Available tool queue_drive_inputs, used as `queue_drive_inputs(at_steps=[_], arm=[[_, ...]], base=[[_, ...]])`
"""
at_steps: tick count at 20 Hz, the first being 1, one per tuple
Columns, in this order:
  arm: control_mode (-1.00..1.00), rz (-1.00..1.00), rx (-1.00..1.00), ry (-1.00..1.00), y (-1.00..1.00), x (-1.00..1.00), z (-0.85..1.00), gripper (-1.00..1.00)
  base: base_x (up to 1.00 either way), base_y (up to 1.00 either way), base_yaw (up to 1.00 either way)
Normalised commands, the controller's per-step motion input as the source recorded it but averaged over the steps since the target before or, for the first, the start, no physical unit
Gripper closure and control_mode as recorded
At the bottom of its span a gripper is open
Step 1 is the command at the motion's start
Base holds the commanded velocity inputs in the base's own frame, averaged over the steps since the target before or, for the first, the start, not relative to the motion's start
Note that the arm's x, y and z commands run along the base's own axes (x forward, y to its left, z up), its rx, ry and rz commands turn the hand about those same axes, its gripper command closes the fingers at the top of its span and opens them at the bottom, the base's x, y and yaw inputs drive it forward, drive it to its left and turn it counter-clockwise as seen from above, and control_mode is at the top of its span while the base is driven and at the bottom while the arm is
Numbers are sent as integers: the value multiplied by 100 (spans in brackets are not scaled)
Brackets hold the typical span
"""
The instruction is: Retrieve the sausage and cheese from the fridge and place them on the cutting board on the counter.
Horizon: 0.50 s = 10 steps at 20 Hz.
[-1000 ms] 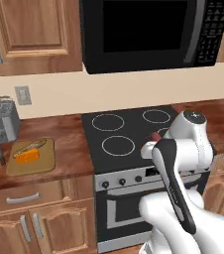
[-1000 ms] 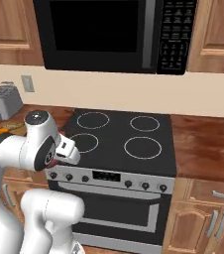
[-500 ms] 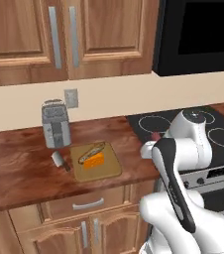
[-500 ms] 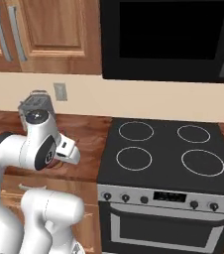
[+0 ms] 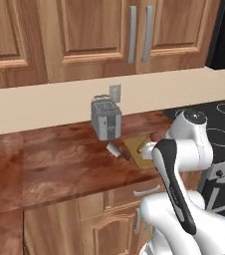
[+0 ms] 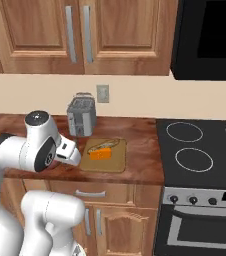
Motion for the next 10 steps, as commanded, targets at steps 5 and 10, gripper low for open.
queue_drive_inputs(at_steps=[5,10], arm=[[100,0,0,0,0,0,0,100],[100,0,0,0,0,0,0,100]], base=[[44,72,-1],[63,0,0]])
